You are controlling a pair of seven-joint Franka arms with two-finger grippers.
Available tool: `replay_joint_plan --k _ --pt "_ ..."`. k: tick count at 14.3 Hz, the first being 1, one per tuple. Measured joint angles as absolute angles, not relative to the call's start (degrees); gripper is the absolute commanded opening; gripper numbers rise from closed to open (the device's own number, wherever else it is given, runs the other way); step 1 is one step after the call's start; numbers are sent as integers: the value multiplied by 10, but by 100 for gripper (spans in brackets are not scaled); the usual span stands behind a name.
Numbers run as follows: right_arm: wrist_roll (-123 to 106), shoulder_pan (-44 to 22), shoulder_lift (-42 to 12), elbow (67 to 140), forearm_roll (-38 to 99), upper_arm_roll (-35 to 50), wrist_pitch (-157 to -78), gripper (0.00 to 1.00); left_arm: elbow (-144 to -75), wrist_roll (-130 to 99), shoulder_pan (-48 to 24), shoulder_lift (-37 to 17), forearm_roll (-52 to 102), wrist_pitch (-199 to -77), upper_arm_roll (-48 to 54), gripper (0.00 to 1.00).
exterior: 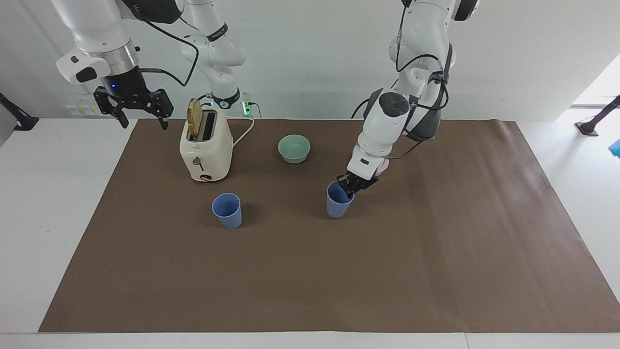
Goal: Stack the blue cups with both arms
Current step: 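Carry the blue cup with the left gripper toward the table center, then set the blue cup down and open the left gripper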
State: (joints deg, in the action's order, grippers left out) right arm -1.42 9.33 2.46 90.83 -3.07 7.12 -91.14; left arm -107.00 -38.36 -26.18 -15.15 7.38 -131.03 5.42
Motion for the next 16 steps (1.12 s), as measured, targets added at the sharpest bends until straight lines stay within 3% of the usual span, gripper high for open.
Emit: replay_joint_plan --k 11,12,13,14,16 --pt "-14 93 25 909 -31 71 -911 100 -1097 -383 -280 -151 55 -1310 54 0" --pt "-14 93 25 910 -31 71 -911 100 -1097 -383 -281 -151 55 -1310 53 17" --pt "-14 93 25 910 -31 71 -911 100 -1097 -383 -281 -151 55 -1310 53 65" --pt "-14 93 25 911 -31 71 -911 100 -1097 -383 -281 -151 55 -1310 53 100" --pt "-14 92 25 913 -24 72 -911 100 -1097 -383 -281 -151 55 -1310 51 100"
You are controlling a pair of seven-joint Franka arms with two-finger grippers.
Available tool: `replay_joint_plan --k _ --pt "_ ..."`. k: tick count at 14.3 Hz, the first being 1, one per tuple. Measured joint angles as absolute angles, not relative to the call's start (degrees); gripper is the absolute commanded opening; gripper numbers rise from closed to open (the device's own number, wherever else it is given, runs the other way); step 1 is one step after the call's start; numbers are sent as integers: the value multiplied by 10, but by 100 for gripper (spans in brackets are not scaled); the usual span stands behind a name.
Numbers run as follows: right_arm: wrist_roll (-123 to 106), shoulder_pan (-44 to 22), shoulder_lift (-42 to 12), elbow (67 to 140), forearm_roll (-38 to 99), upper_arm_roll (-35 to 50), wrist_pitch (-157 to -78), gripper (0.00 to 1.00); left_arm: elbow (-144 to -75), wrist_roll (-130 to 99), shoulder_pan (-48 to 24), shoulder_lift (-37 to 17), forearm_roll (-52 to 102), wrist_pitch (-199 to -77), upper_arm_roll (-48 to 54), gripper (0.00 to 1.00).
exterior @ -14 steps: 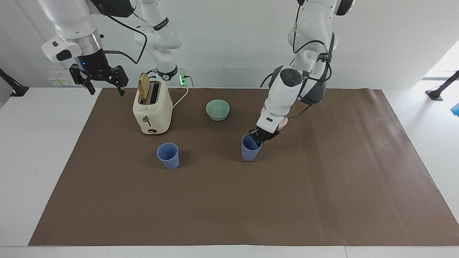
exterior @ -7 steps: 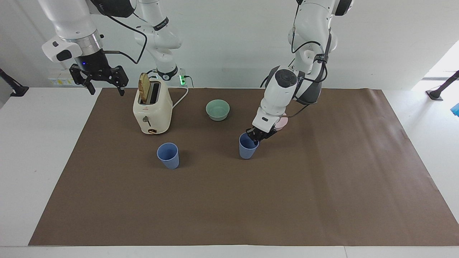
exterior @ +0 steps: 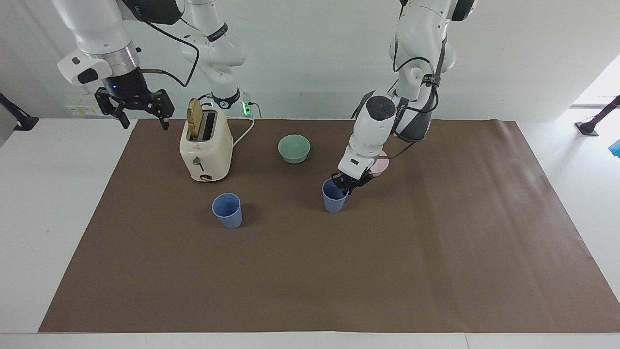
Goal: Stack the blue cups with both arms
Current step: 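Set the blue cup down and open the left gripper, then retract the left gripper while the right gripper reaches the other cup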
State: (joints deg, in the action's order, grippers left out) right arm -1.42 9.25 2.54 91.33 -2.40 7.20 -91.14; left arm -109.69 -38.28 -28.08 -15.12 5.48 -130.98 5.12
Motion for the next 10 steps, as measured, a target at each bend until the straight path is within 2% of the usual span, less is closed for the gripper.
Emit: replay_joint_plan --k 5,10 --pt "-14 92 25 931 -7 72 -942 100 -1075 -382 -272 -133 26 -1283 28 100" --pt "-14 84 8 957 -6 73 -975 100 -1053 -269 -205 -55 11 -1175 23 100"
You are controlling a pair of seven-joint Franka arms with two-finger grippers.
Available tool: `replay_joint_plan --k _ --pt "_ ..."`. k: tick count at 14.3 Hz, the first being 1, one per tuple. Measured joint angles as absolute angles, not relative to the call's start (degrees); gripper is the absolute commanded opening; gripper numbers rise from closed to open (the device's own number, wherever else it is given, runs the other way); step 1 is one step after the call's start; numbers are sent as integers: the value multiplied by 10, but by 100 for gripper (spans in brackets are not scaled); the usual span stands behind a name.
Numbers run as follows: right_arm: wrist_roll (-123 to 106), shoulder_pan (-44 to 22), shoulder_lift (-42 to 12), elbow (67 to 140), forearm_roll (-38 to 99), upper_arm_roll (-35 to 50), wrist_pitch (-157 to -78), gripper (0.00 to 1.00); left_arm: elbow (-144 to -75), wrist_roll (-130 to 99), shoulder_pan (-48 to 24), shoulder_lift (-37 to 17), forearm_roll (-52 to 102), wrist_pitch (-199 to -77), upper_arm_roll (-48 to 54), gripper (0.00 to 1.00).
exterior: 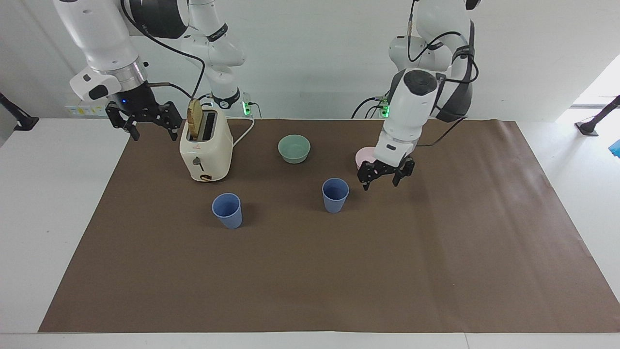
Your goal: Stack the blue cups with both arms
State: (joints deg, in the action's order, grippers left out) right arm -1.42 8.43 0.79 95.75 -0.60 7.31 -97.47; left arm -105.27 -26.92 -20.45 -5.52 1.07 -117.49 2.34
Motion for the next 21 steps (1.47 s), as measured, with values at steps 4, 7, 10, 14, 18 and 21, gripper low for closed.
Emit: replay_joint_plan --k 4,7,10,14,18,21 --pt "-13 60 -38 992 -6 75 -1069 100 -1053 -143 -141 -2 11 -1103 20 100" --pt "-13 49 -82 1008 -6 75 -1133 100 -1054 -74 -102 4 11 -1080 20 100" --pt "-12 46 -116 1012 -6 75 -1176 100 -1055 -11 -61 5 11 -1070 20 100" --pt "-11 30 -139 1029 -6 76 -1218 100 -1050 37 -25 13 11 -1061 19 100" --pt "-10 14 -145 1053 -6 76 -1234 100 -973 38 -24 24 11 -971 23 100" --pt "-10 10 -146 1074 -6 76 -1248 100 -926 38 -24 32 11 -911 23 100"
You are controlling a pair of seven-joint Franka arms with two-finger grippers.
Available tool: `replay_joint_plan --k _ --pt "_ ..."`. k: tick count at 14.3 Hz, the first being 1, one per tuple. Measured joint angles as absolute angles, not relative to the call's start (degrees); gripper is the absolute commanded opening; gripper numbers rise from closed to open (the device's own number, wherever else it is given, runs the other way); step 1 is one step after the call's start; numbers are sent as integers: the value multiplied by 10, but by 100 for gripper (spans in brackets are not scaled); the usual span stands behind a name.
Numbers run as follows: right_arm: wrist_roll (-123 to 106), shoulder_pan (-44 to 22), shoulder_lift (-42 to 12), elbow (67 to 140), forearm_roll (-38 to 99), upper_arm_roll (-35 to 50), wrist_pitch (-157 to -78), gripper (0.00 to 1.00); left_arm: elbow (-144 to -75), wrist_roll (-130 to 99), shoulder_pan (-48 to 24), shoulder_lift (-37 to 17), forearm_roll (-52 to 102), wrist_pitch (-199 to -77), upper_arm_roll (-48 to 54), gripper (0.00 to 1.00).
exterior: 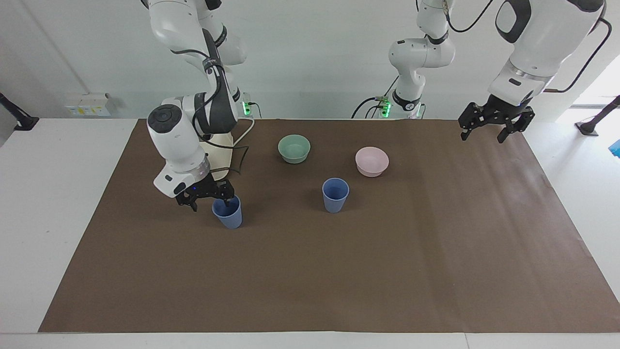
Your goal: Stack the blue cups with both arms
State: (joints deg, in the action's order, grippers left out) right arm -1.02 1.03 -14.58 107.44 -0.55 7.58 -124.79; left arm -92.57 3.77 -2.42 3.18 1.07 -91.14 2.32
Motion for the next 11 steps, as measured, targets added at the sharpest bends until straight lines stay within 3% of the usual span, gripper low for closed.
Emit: replay_joint_plan --k 3,6,10,11 --pt "-10 11 -148 1084 -6 75 -1251 100 -913 38 -24 36 11 -885 22 100" --pt "-10 11 -152 1090 -6 75 -1274 51 -907 42 -24 38 11 -863 23 100" --pt "-10 11 -159 1095 -6 75 -1290 5 -876 44 -24 43 11 -834 26 100" --pt "-10 11 -161 1095 -6 75 -1293 0 -876 45 -24 46 11 -833 26 100"
